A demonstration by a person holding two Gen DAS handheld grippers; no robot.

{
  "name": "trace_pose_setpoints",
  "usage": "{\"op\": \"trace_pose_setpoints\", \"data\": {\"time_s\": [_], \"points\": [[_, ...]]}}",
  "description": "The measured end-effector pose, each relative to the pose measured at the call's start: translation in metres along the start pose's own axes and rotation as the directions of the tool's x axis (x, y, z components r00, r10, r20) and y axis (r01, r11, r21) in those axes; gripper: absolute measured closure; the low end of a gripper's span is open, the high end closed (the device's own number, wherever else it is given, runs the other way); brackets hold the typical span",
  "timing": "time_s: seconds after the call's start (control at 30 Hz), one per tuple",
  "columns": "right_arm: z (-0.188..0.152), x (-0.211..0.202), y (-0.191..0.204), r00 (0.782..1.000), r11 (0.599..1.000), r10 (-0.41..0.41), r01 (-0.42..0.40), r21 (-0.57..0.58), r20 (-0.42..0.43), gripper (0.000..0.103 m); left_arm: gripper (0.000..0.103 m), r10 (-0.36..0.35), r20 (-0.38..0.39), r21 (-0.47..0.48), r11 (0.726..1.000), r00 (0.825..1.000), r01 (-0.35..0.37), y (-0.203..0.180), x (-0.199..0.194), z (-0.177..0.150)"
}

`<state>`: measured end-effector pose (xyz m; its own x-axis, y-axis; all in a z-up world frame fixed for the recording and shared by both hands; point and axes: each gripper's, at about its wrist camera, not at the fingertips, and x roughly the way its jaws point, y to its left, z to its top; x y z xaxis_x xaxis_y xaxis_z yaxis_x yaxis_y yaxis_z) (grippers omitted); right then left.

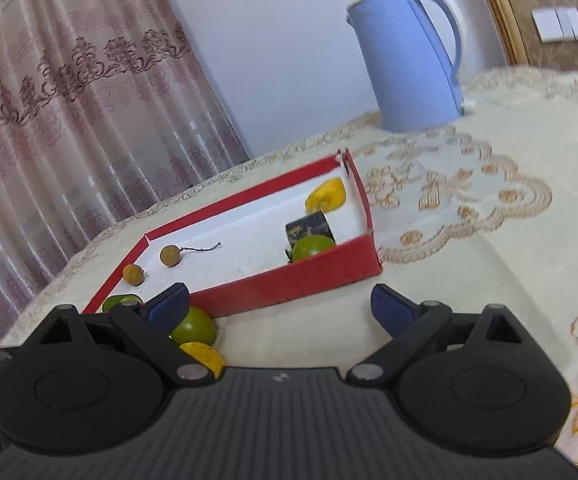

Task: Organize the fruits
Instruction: 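Lift the grey log chunk and carry it over the red tray with the left gripper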

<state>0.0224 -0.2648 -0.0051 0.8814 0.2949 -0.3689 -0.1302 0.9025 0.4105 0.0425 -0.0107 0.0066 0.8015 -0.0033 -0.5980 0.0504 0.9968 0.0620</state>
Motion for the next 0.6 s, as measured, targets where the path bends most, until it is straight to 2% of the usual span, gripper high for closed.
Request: {"op": "trace_pose_setpoints", "data": {"time_s": [0.2, 0.37, 0.5, 0.6], "points": [[-0.003, -0.011, 0.031, 0.999, 0.972, -0.042, 0.044, -0.230, 0.014, 0.006, 0.063, 0.053, 0.015, -0.013, 0.999, 0.998, -0.053, 0.009, -0.006, 0.002], [-0.004, -0.016, 0.035, 1.000, 0.963, 0.009, -0.017, -0.270, -0.030, 0.006, 0.063, 0.083, 0.027, -0.007, 0.997, 0.996, -0.083, 0.011, -0.009, 0.001], [-0.007, -0.014, 0.038, 0.996, 0.946, -0.004, -0.024, -0.322, -0.087, 0.006, 0.063, 0.106, 0.047, 0.007, 0.994, 0.993, -0.107, 0.010, -0.013, -0.002], [-0.011, -0.008, 0.045, 0.991, 0.929, 0.005, -0.054, -0.366, -0.133, 0.012, 0.063, 0.103, 0.045, 0.003, 0.995, 0.994, -0.103, 0.010, -0.013, -0.003]]}}
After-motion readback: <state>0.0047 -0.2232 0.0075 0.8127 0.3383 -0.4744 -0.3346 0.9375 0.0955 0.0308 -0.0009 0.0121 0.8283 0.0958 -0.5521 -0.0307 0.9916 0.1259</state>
